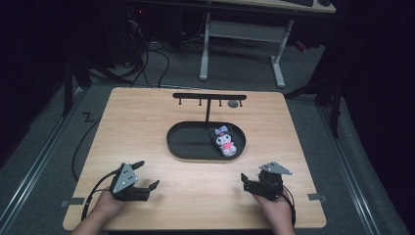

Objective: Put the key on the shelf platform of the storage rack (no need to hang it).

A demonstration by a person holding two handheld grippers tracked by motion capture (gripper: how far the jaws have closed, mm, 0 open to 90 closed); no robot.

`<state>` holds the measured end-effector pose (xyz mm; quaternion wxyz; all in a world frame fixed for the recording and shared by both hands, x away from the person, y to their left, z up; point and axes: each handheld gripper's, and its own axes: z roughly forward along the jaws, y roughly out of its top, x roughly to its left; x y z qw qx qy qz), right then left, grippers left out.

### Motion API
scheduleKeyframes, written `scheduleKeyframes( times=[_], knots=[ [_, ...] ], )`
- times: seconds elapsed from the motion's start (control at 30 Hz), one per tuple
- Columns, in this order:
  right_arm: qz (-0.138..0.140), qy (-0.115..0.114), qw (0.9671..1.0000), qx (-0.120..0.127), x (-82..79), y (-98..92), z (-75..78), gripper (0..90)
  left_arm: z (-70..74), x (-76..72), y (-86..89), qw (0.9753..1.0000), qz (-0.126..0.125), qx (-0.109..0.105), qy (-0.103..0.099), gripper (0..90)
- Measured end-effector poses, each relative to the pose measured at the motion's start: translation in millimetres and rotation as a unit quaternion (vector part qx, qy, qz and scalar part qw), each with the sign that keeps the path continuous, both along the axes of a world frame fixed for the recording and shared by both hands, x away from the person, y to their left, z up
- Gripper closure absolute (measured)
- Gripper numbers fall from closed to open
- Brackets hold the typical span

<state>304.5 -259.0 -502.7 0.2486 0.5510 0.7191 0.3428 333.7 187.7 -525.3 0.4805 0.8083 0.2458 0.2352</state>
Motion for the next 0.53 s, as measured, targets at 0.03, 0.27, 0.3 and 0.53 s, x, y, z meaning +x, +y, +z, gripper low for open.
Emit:
scheduleKeyframes(
  times=[0.03, 0.27, 0.3, 0.53],
  knots=[
    [-0.004, -0.022, 0.9997, 0.006, -10.9, -0.9, -1.6, 14.9, 0.0, 0.0, 0.1, 1.0, 0.001, 0.001, 0.0, 15.4],
    [-0.016, -0.03, 0.9993, 0.019, -24.6, -13.5, -7.5, 15.3, -0.1, -1.2, -0.2, 1.0, 0.002, 0.005, -0.003, 15.4],
    [-0.017, -0.031, 0.9991, 0.024, -24.1, -14.0, -7.1, 15.3, -0.2, -1.2, -0.3, 1.0, 0.002, 0.005, -0.003, 15.4],
    [-0.021, -0.041, 0.9986, 0.027, -24.9, -13.5, -8.0, 15.3, 0.1, -0.7, 0.0, 1.0, 0.0, 0.003, -0.003, 15.4]
  ],
)
